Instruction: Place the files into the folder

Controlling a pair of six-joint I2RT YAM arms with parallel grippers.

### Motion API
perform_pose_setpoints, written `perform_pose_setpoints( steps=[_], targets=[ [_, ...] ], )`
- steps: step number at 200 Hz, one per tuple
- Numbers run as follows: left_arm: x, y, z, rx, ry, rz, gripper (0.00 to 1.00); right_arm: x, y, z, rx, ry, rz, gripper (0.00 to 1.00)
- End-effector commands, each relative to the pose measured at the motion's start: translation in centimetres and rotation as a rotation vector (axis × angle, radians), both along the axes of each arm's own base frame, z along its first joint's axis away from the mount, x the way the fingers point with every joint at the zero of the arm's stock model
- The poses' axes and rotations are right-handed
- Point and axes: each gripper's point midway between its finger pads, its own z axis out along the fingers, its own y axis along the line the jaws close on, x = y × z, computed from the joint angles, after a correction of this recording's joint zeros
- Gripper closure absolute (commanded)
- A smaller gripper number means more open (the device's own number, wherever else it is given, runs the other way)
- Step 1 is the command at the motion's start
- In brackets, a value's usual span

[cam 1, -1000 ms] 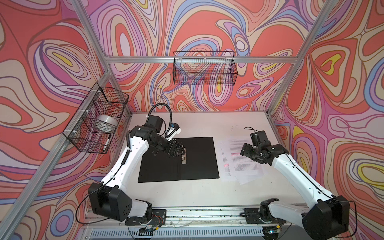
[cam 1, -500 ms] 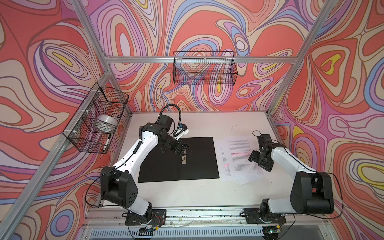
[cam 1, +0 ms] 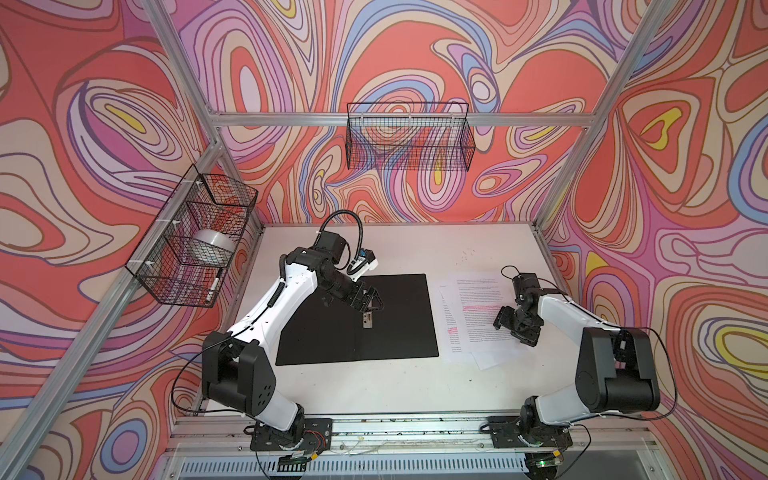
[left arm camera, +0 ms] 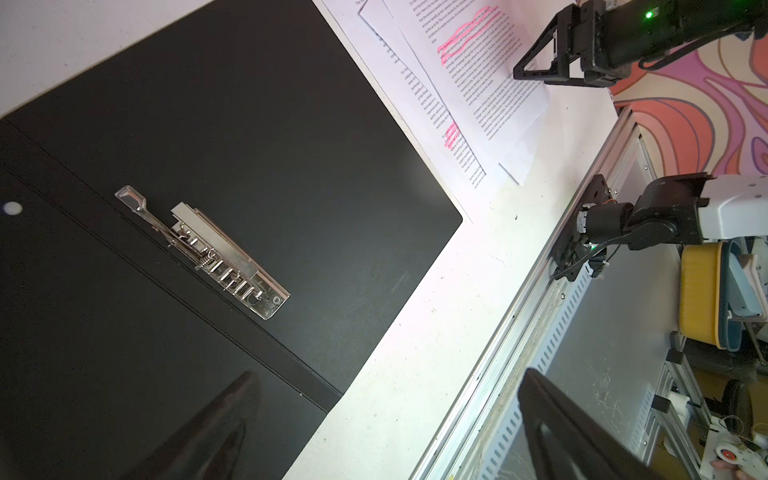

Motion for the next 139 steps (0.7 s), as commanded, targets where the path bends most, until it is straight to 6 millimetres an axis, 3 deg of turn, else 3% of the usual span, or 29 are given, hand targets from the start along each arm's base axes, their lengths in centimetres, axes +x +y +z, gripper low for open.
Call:
perform_pose_setpoints(
  steps=[1, 68, 139],
  targets=[
    [-0.3, -0.1, 0.1, -0.007, -0.027, -0.025, 0.03, -0.3, 0.2, -0.8, 0.021, 0.031, 0.013, 0.20],
    [0.0, -0.3, 0.2, -0.018, -0.036, -0.017, 0.04, -0.3, 0.7, -2.2, 0.051, 0.080, 0.026, 0.34],
    [0.1, -0.3, 0.0, -0.015, -0.034, -0.016, 0.04, 0.1, 0.6, -1.5, 0.041, 0.032, 0.027, 0.71]
  ],
)
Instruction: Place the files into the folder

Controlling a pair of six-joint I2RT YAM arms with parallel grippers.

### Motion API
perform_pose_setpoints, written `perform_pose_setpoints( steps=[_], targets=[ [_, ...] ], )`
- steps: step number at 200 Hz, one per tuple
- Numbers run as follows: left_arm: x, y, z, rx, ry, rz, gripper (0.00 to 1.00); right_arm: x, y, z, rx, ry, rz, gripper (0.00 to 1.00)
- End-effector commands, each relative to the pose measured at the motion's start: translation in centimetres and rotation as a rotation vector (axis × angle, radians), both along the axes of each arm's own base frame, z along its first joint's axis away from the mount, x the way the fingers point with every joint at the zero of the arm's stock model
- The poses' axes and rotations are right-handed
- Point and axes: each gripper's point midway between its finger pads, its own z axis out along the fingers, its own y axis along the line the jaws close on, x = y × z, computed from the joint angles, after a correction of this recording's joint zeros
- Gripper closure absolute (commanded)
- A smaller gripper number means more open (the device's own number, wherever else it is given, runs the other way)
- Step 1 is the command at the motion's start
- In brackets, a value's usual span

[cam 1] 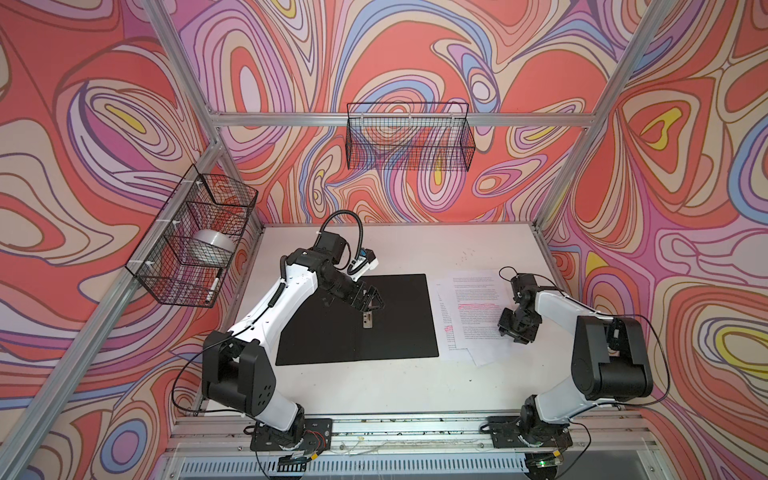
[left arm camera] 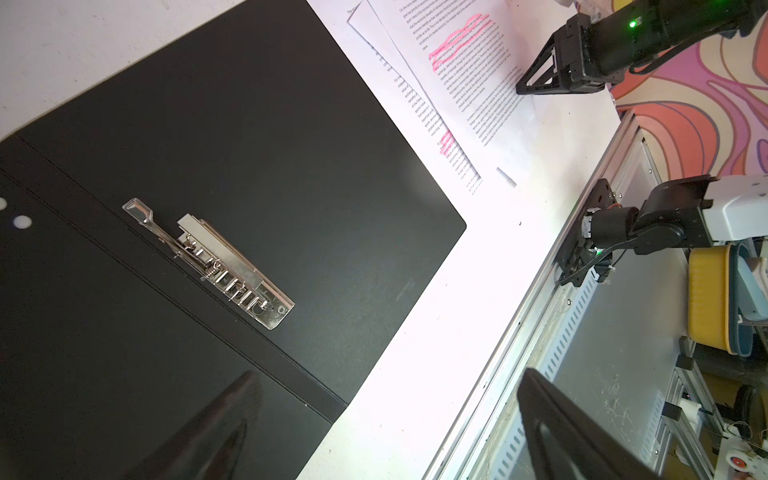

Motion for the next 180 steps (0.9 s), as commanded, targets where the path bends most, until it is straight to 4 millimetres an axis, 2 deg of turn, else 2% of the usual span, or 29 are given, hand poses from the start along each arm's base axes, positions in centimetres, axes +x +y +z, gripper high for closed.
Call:
perform_pose_setpoints(
  steps=[1, 59, 101, 136, 149, 156, 170, 180],
  targets=[
    [-0.4, -0.1, 0.1, -0.007, -0.008, -0.015, 0.04, 0.2, 0.6, -0.5, 0.031, -0.022, 0.002, 0.71],
    [-0.1, -0.4, 0.2, -0.019, 0.007, -0.017, 0.04, 0.2, 0.4, 0.5, 0.019, -0.051, 0.016, 1.00],
    [0.8, -1.5, 0.6, -0.061, 0.040, -0.015, 0.04, 0.7, 1.1, 2.4, 0.057, -0.108, 0.031, 1.00],
    [1.4, -3.6, 0.0, -0.068, 0.082, -0.024, 0.04, 1.4, 1.6, 4.3, 0.088, -0.165, 0.021, 1.00],
    [1.4, -5.1, -0.7, -0.038, 0.095, -0.037, 0.02, 1.9, 1.3, 5.0, 0.073, -0.176, 0.011, 0.81],
    [1.5, -5.9, -1.2, -0.018, 0.100, -0.037, 0.00, 2.2, 1.2, 5.2, 0.066, -0.182, 0.010, 0.77],
    [1.6, -7.8, -2.0, 0.007, 0.111, -0.035, 0.00, 3.0, 0.8, 5.8, 0.052, -0.201, 0.004, 0.60],
    [1.8, -9.0, -2.7, 0.016, 0.126, -0.017, 0.00, 3.5, 0.6, 5.9, 0.051, -0.203, -0.002, 0.56]
  ],
)
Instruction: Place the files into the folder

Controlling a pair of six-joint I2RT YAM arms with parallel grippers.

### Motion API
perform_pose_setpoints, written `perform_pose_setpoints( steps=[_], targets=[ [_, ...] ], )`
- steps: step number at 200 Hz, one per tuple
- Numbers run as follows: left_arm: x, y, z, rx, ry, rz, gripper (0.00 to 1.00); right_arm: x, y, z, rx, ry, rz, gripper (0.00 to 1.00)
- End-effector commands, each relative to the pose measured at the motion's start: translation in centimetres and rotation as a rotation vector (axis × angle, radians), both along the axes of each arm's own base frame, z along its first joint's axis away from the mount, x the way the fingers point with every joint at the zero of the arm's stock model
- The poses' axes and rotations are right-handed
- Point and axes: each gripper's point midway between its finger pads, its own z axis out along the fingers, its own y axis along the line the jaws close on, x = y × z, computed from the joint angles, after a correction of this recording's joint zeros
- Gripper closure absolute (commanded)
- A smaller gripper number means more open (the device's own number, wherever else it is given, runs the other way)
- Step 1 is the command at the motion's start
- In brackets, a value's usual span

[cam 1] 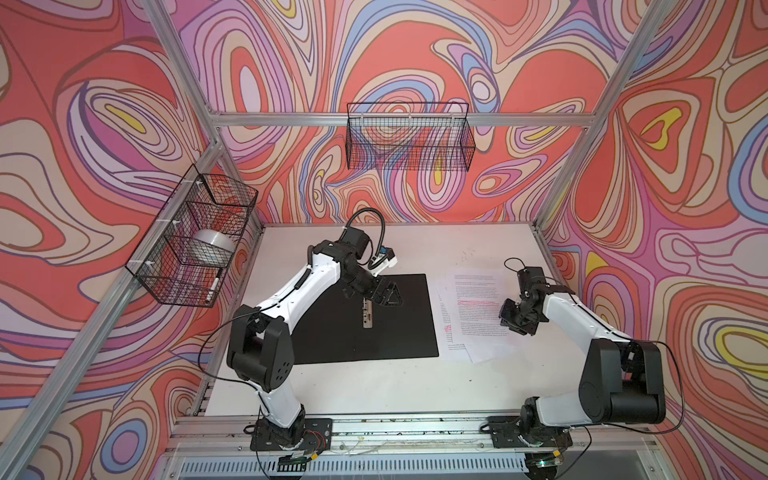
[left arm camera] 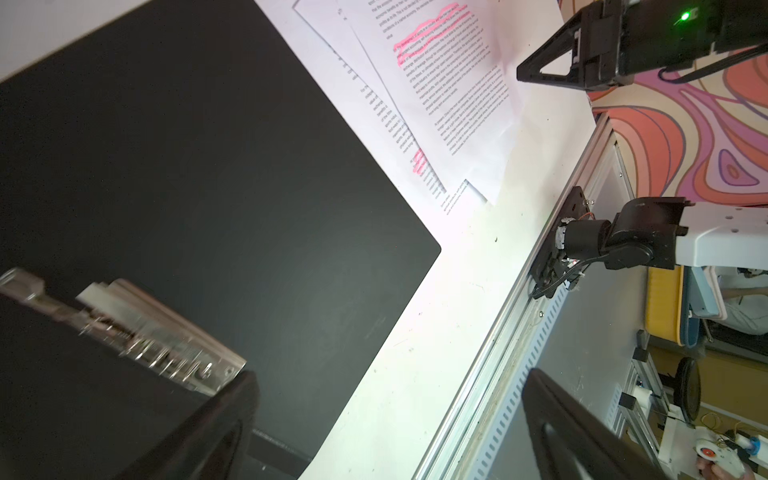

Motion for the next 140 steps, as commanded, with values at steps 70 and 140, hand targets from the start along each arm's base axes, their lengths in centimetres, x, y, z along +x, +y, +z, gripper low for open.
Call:
perform_pose_setpoints(
  steps=[70, 140],
  targets=[
    [0.1, -11.9, -6.5, 0.085, 0.155, 0.008, 0.00, 3.3, -3.6, 0.7, 0.035, -0.070, -0.106, 0.35],
    [-0.5, -17.0, -10.7, 0.117, 0.185, 0.029, 0.00, 5.0, -5.6, -1.6, 0.084, -0.069, -0.129, 0.34]
  ],
)
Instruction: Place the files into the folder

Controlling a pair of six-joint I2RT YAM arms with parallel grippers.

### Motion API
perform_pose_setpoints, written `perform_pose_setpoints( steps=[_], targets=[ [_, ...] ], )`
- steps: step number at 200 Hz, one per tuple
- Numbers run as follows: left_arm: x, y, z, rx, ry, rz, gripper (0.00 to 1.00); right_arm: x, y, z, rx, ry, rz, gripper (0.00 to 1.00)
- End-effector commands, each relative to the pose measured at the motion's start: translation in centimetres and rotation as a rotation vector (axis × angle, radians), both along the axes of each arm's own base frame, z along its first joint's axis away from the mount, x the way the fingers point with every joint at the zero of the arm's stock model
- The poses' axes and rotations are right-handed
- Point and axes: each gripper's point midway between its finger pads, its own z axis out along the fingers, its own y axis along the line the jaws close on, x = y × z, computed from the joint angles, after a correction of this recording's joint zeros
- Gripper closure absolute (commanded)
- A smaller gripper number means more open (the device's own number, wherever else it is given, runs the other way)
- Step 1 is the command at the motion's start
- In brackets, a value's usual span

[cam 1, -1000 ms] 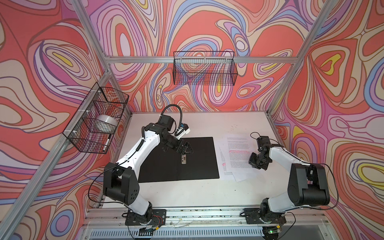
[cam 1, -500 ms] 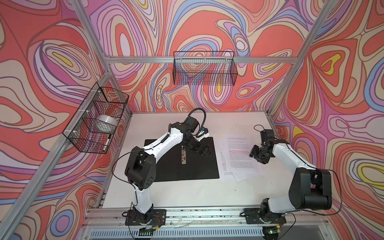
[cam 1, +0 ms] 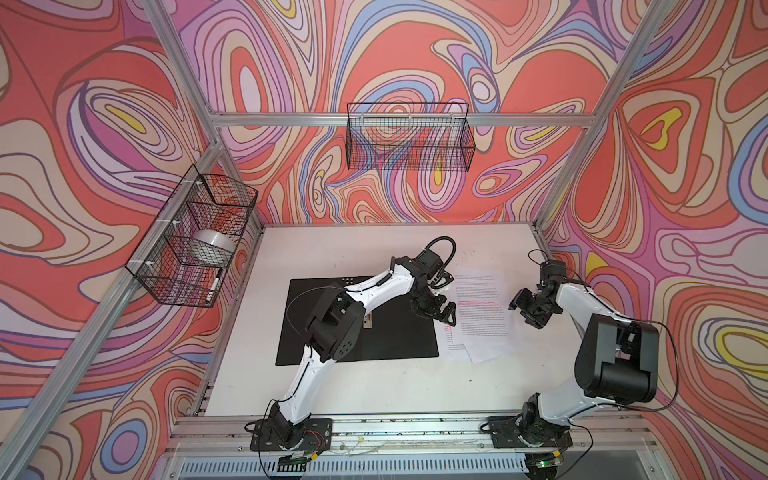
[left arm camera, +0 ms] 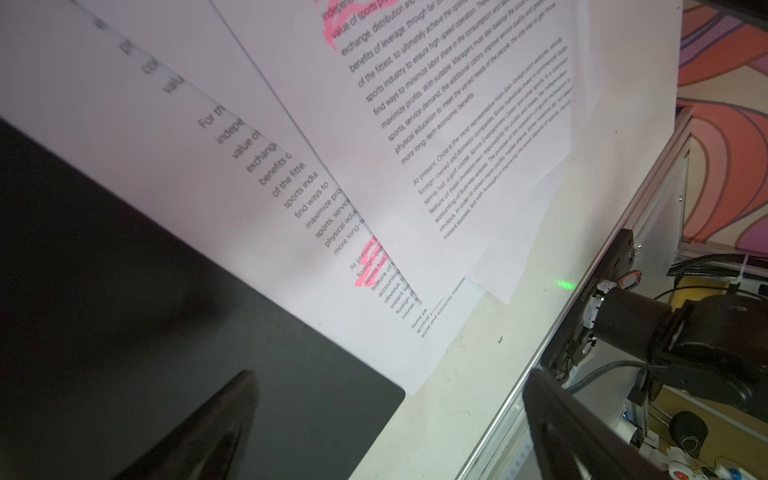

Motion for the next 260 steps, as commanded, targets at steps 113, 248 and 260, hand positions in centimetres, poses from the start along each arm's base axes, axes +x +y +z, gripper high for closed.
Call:
perform_pose_setpoints(
  steps=[113, 248, 260],
  targets=[
    [-1.0, -4.4, -3.9, -0.025, 0.153, 0.032, 0.00, 0.9, 2.6, -3.5, 0.183, 0.058, 0.172, 0.35],
    [-1.8, -4.8, -1.9, -0.073, 0.206, 0.034, 0.00, 0.0, 7.0, 2.0, 0.378, -0.095, 0.210, 0.49],
    [-1.9, -4.8, -1.4, -0.076, 0.204, 0.033, 0.00, -0.2, 7.2, 2.2, 0.383, -0.100, 0.212, 0.51]
  ],
)
